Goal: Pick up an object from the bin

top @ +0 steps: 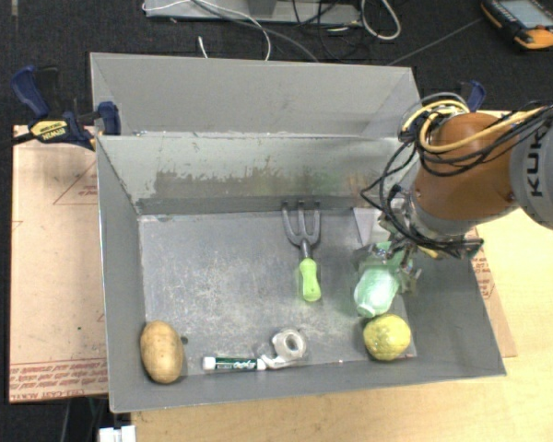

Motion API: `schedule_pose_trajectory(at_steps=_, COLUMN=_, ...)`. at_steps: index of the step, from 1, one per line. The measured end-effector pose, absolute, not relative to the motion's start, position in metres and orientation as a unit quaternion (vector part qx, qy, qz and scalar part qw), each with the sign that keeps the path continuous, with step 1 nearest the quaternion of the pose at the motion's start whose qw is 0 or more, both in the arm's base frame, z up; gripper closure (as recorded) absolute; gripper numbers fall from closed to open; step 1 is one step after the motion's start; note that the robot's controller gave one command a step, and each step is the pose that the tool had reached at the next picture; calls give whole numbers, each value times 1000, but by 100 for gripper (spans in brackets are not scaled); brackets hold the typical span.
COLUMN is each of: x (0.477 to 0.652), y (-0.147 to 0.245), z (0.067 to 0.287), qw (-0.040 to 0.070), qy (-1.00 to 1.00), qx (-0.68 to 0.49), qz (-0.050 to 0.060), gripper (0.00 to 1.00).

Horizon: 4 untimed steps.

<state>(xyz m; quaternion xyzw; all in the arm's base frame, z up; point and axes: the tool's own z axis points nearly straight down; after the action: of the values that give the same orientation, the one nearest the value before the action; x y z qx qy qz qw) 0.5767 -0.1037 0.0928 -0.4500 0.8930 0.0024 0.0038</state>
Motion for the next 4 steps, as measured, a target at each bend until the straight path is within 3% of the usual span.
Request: schedule_pose_trajectory(at_steps=4, x=579, y=-103, z=161, qw=7, qy=894, qx=-448, qz=1, gripper=100)
